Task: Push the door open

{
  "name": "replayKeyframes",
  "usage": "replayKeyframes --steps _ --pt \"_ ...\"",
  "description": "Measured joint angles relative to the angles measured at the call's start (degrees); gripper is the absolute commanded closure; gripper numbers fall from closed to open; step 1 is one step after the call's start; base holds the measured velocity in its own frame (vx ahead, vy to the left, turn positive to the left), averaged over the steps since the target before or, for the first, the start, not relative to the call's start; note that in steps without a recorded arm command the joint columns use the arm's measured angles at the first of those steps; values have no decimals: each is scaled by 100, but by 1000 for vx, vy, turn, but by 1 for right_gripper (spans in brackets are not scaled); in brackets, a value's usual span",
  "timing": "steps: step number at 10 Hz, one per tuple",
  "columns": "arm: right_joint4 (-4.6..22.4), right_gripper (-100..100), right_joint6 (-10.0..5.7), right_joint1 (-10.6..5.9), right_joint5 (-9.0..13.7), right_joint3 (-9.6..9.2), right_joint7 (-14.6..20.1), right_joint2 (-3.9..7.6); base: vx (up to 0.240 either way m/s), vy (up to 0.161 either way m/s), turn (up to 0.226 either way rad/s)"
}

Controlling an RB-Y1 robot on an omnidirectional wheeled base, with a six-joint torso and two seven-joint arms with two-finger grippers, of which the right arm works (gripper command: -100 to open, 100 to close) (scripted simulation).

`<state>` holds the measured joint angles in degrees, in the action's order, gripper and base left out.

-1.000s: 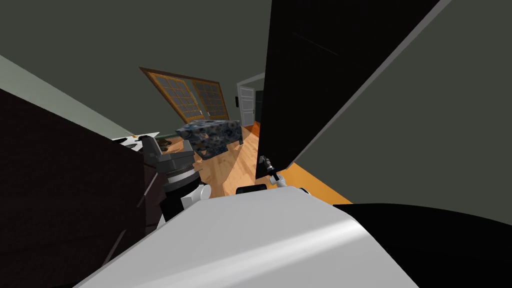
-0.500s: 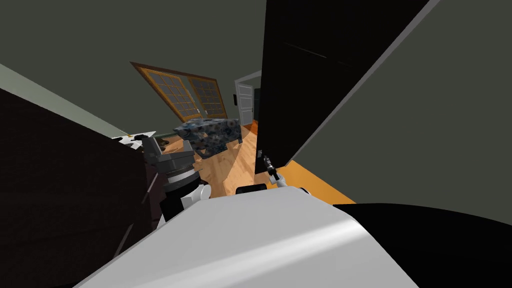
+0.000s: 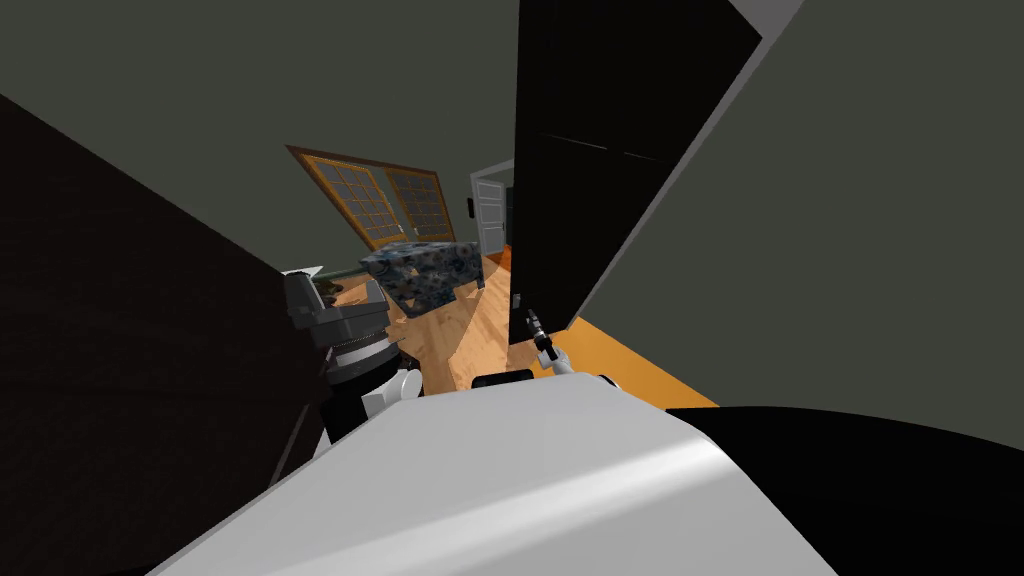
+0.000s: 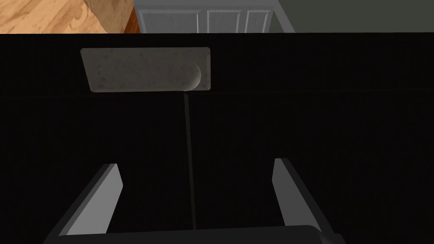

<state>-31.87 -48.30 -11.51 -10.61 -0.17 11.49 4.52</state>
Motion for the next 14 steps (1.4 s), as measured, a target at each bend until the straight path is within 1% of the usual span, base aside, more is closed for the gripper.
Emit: replayKeyframes --steps 4,7,8,9,14 --pt "-26 -100 -25 26 24 40 -51 2 234 51 30" --pt "1 -100 -72 26 52 85 -109 -35 206 47 21" --pt "5 -100 -83 43 57 93 -121 -53 71 18 -9" --pt "6 100 -85 48 58 95 -123 -54 -14 -1 8" --pt "10 100 -73 46 53 89 -125 -55 -12 -3 2"
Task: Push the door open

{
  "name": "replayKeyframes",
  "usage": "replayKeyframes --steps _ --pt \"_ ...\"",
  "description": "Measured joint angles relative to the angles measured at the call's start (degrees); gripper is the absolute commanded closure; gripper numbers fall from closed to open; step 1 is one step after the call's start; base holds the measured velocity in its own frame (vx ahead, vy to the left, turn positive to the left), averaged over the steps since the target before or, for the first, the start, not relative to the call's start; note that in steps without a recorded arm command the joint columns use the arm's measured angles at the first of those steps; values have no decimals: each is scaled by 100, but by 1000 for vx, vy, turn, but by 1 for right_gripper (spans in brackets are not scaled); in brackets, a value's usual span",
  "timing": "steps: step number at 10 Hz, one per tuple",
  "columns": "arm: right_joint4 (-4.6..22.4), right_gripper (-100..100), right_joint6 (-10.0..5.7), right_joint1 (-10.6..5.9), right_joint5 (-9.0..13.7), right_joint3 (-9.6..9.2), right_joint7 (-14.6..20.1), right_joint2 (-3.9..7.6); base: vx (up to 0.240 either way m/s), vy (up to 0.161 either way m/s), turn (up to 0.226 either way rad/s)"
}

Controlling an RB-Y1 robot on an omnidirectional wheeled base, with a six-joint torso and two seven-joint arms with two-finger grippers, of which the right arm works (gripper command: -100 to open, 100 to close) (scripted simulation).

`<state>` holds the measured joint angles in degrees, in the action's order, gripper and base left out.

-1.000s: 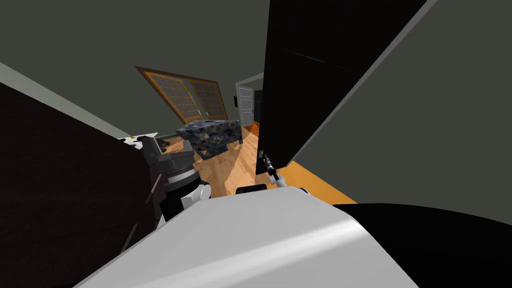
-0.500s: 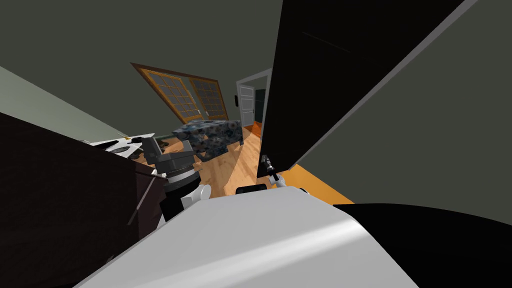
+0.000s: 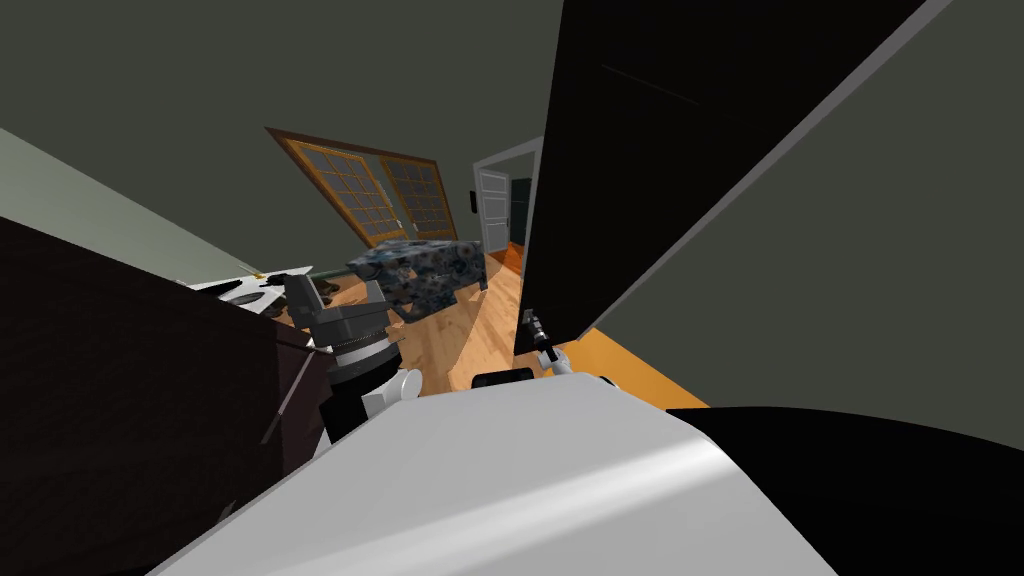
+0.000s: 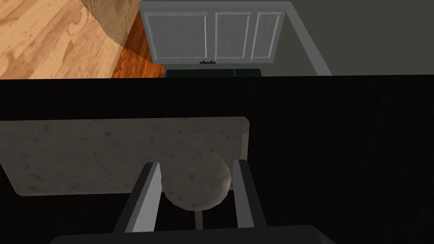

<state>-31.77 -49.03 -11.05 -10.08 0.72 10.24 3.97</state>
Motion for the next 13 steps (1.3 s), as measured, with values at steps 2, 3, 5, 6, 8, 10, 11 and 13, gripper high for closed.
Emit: replayKeyframes --steps 2,3,5,6,8,10,11,13 --pt "-137 100 81 111 1 -4 13 8 128 56 -43" --pt "-165 100 135 150 21 25 -11 -5 128 52 -22" --pt "39 100 40 29 82 112 -66 14 192 57 -33" --pt "202 100 -32 -57 125 173 -102 28 140 53 -19" --pt "152 100 -53 -86 153 216 -121 56 105 27 -27" --pt "-84 100 118 61 192 271 -138 46 158 73 -46" --pt "-150 100 141 124 218 308 -163 55 117 62 -30" --pt "-25 100 113 47 285 406 -198 90 180 83 -71"
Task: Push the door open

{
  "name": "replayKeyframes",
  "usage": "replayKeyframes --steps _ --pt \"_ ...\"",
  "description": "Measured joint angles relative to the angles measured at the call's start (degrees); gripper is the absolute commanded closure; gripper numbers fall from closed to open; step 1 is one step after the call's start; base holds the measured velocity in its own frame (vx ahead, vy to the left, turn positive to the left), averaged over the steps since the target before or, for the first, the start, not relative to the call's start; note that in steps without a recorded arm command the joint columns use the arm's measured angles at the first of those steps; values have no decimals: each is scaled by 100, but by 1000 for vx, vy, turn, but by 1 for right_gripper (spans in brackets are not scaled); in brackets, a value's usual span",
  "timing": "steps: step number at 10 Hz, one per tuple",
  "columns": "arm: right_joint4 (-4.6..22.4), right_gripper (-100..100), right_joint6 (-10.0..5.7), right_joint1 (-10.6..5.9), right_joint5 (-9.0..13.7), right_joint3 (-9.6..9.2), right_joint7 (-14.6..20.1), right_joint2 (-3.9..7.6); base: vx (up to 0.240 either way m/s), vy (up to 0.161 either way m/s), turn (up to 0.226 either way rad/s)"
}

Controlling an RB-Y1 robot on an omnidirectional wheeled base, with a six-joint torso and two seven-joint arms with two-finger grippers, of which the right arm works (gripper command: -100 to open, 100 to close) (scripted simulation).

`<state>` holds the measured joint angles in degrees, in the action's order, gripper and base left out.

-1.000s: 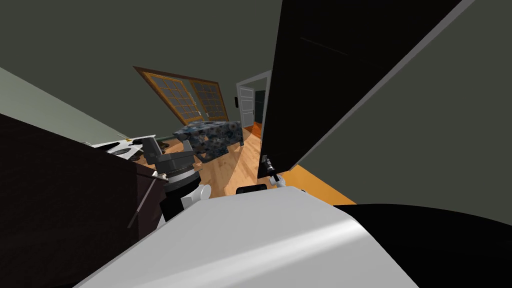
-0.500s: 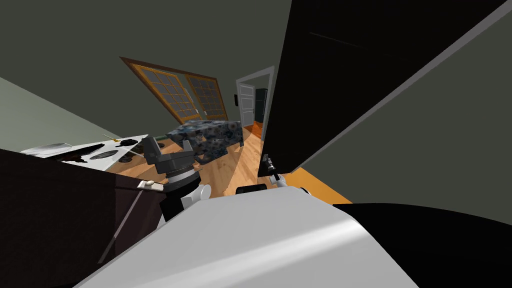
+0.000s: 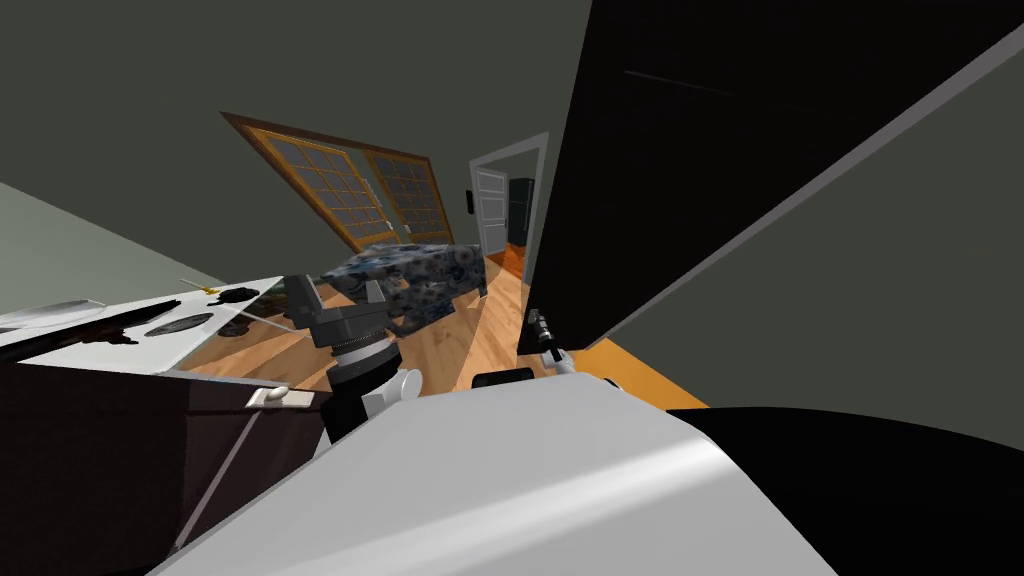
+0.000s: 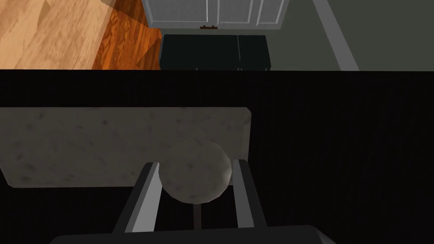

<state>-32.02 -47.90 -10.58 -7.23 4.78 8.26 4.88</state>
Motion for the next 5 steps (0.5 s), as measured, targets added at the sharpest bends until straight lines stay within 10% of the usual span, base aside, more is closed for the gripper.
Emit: replayKeyframes --steps 5 --pt "137 100 -46 -67 237 359 -197 41 202 92 -71"
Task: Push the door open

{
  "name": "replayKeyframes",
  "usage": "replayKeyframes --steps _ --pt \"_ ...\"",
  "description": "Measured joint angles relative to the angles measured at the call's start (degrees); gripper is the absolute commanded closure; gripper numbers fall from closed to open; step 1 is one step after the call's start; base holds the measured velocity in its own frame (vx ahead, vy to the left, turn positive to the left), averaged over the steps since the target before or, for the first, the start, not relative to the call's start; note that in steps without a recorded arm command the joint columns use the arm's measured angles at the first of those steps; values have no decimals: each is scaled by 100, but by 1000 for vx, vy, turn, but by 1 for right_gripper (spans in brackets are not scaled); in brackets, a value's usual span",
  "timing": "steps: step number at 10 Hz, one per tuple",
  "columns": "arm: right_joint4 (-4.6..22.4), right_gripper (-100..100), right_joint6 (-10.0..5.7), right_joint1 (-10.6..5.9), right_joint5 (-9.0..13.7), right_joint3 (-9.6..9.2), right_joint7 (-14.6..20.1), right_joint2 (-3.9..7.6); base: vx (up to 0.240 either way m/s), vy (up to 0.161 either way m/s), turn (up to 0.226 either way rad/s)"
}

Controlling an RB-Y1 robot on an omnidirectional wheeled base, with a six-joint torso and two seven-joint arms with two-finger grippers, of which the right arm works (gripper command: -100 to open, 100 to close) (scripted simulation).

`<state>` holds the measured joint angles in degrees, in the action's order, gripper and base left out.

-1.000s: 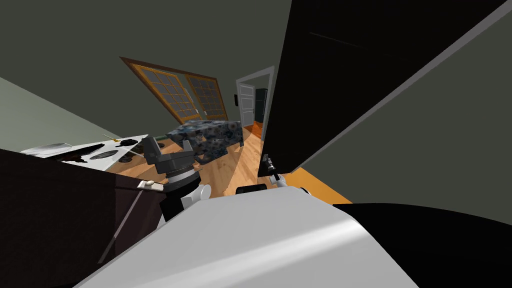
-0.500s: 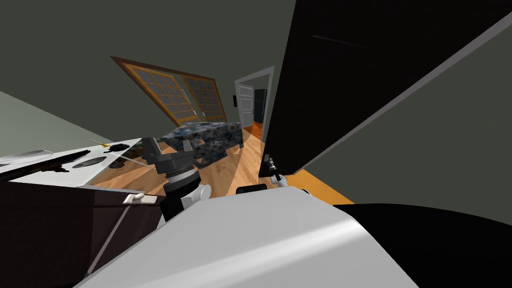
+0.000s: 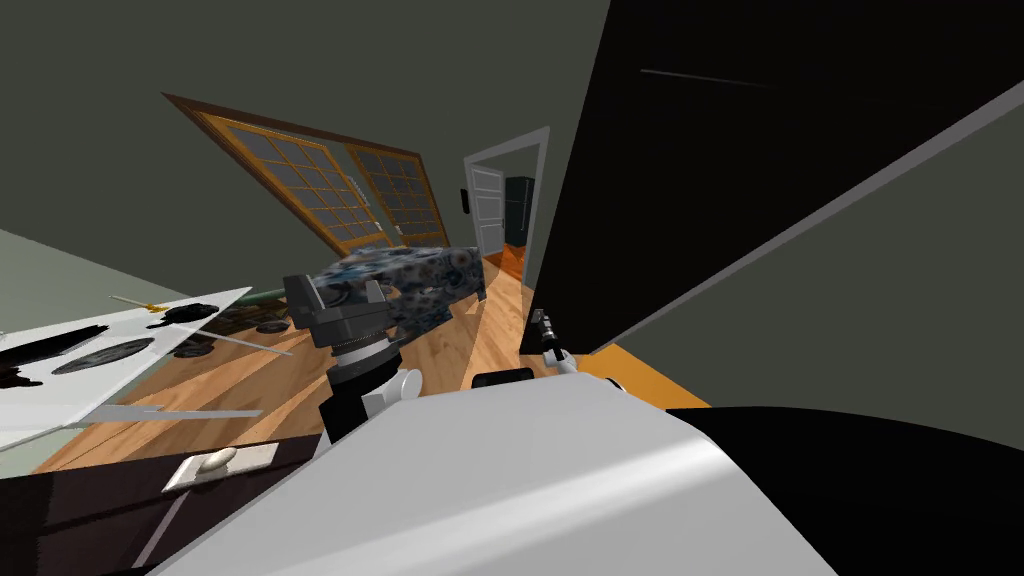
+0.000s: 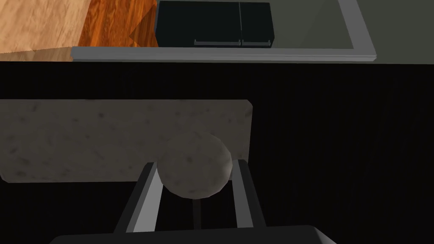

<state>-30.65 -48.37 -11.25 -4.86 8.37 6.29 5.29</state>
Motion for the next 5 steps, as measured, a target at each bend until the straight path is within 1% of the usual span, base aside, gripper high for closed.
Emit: replayKeyframes --steps 1,2,3,4,5 --pt "-22 100 33 2 45 67 -26 9 179 82 -73" --pt "-83 100 111 9 88 130 -47 20 204 76 -64" --pt "-292 100 234 120 119 178 -76 -9 134 55 -30" --pt "20 100 99 -57 166 252 -117 30 139 78 -42" --pt "161 100 -19 -101 213 321 -137 71 117 65 -59"
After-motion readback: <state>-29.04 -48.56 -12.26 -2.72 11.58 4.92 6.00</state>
